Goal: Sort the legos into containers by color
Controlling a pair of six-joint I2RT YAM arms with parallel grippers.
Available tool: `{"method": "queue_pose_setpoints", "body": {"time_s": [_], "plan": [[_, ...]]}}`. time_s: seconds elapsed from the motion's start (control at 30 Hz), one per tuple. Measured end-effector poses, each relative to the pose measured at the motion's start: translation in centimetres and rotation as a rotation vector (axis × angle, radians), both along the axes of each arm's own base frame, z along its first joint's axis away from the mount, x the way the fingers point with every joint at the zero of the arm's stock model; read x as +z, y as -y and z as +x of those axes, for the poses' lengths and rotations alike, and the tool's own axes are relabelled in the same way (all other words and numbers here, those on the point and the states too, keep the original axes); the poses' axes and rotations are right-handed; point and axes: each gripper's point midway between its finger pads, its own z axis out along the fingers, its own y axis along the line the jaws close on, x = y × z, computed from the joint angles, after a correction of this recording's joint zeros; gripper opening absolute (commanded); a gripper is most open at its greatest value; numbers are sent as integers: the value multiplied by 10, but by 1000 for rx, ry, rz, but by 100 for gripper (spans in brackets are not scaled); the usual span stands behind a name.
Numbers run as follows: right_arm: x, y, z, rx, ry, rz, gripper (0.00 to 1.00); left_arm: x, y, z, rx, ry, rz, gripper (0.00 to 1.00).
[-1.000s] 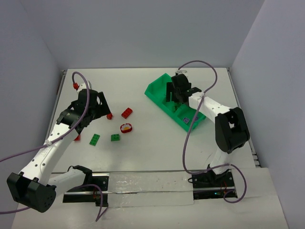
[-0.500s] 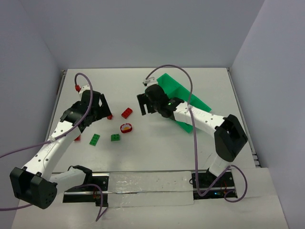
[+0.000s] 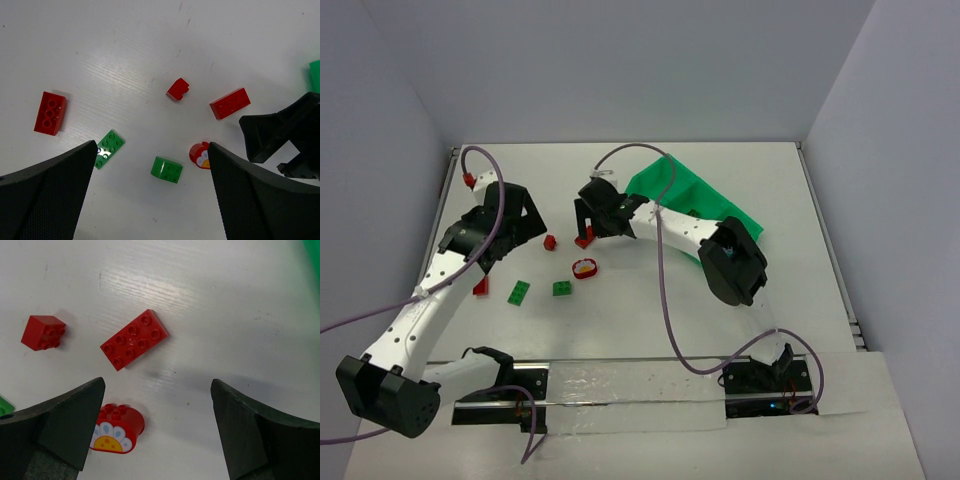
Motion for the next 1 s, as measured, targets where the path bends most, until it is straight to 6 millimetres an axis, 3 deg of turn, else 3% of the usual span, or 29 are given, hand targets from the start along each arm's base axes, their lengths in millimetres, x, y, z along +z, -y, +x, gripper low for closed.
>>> {"method": "queue_pose_setpoints", "body": {"time_s": [0.1, 0.27, 0.57, 0.7, 0.87, 1.0], "plan": [[-7, -1, -3, -12, -25, 2, 94, 1, 3, 1, -33, 1, 0, 99], [4, 11, -13, 2, -11, 4, 94, -11, 16, 14, -110, -33, 9, 98], [58, 97, -75, 17, 51, 6, 94, -60, 64, 63, -318, -189, 69, 97], [89, 127, -94, -4, 111, 48, 94, -82, 85, 79, -423, -245, 99, 96], [122, 160, -110, -46, 169, 99, 95, -121, 98, 84, -516, -336, 128, 92], [137, 183, -107, -107, 196, 112, 95, -146, 106, 80, -570, -398, 145, 88]]}}
